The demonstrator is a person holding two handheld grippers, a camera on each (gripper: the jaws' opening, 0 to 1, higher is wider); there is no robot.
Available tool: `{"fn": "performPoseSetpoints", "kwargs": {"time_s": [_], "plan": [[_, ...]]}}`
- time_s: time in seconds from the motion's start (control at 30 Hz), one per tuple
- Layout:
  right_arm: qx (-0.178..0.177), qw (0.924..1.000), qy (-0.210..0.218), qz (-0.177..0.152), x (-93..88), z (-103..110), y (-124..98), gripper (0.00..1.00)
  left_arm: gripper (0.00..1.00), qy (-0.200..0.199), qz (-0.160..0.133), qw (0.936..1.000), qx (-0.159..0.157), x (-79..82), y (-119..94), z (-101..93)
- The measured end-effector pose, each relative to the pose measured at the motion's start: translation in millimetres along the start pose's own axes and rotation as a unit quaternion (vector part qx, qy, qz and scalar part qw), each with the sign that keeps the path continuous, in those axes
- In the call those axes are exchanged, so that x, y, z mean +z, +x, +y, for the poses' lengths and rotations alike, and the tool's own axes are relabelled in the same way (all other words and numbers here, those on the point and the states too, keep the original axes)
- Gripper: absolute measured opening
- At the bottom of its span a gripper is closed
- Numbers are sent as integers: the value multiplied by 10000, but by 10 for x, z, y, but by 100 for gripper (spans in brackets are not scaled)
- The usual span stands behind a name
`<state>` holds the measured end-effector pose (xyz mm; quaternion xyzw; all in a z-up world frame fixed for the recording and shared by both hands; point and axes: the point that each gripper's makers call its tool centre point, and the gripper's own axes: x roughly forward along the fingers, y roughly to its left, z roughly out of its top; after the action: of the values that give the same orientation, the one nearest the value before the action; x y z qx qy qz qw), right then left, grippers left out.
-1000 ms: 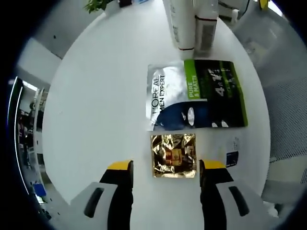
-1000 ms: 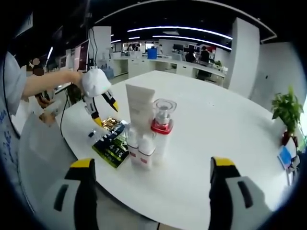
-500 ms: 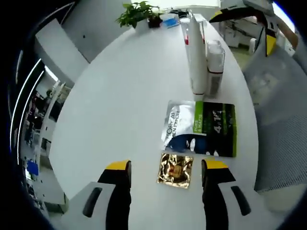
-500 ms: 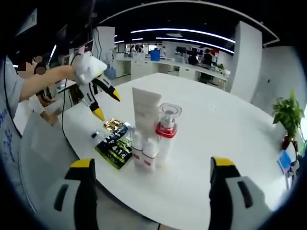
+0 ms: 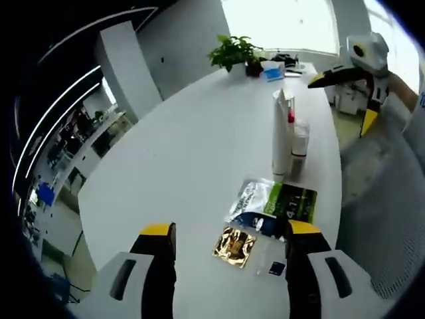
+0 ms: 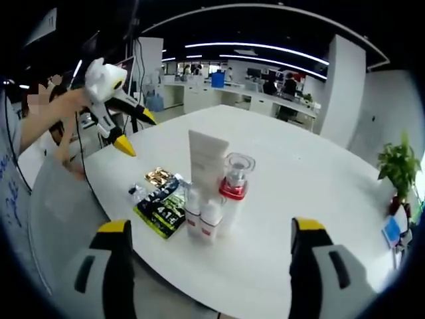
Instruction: Arrange the skincare products in the storage area until every visible bottle or jar stands upright without overlapping.
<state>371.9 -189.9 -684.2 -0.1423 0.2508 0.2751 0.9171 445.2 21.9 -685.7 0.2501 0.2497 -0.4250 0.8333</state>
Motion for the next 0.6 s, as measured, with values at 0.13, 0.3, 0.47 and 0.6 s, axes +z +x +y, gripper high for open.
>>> {"fn": "performPoseSetpoints", "kwargs": {"time_s": [0.13,0.3,0.47,0.6], "plan": [[-11,10000,21,-17,12,2,-4,100,69,-210,-418,9987,207,114,-160,-9],[-20,10000,33,-17,14,9,-12,100,73,-497,-670,9952,514,127,-357,49],[-30,10000,34,-45,26,18,-25,100,74,-638,-797,9924,690,98,-539,18],[-47,10000,35,-63,37,17,-33,100,77,-875,-1008,9872,872,75,-667,-12]]}}
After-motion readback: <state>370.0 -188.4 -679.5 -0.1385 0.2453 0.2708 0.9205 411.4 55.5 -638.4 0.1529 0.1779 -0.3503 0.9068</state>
